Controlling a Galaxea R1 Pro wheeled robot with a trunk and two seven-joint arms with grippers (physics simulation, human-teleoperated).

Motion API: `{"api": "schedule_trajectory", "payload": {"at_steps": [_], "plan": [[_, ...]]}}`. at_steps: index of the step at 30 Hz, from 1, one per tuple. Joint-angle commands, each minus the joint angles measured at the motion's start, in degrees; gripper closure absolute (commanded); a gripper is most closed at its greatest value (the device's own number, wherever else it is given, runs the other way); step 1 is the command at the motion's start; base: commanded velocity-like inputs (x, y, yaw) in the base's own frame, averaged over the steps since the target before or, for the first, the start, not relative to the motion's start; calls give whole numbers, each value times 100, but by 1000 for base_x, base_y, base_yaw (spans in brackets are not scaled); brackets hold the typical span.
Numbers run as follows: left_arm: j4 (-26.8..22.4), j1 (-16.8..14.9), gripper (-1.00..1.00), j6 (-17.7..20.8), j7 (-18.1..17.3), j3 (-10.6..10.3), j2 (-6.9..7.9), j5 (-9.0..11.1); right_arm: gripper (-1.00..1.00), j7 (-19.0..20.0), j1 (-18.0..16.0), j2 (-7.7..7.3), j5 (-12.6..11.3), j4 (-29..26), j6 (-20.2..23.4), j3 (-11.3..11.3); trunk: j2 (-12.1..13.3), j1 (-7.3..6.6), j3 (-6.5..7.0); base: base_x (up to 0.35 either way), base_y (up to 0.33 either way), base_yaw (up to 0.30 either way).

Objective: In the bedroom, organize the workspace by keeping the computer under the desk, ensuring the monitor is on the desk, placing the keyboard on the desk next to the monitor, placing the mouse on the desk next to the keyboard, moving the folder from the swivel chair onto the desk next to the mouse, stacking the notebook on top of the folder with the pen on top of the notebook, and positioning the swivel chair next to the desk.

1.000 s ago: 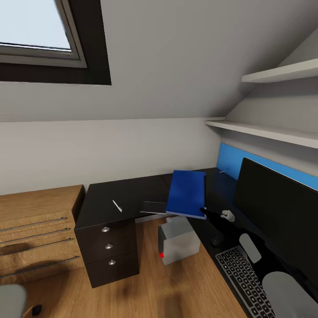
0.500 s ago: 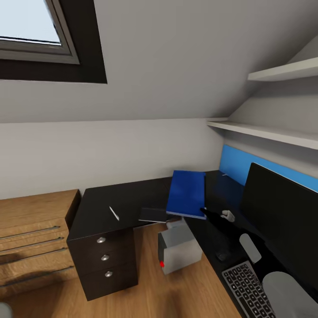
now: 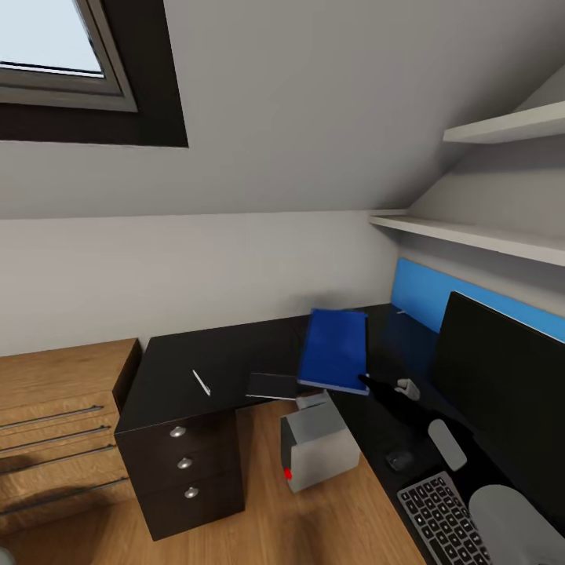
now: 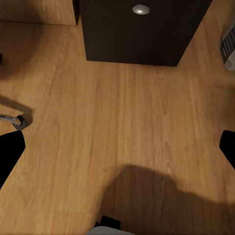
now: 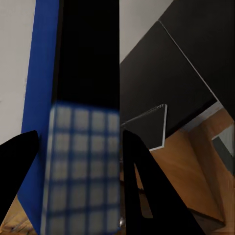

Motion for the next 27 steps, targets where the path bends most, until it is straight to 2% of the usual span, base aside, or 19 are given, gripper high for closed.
{"api": "schedule_trajectory", "payload": {"at_steps": [1,2,5,9,23,27], "plan": [[-8,2,-100,0,-51,22,-1,35,100,2,-4,-14,-45,68,50,-105,-5,1,-7,2,0,0],[-8,2,-100,0,-51,22,-1,35,100,-1,-4,-22,-45,95,52,-166,-5,1,-7,1,0,0],[-8,2,-100,0,-51,22,-1,33,100,-20,-4,-44,-36,174,55,-547,-5,1,-7,0,0,0],[-8,2,-100,-5,-50,23,-1,29,100,-31,-4,-48,-22,203,54,-769,-5,1,-7,0,0,0],[-8,2,-100,-8,-51,20,-10,26,100,-212,-4,-12,-5,217,48,-816,-5,1,-7,0,0,0],[-8,2,-100,-8,-50,22,-10,26,100,-629,-4,-4,-21,219,44,-823,-5,1,-7,0,0,0]]}}
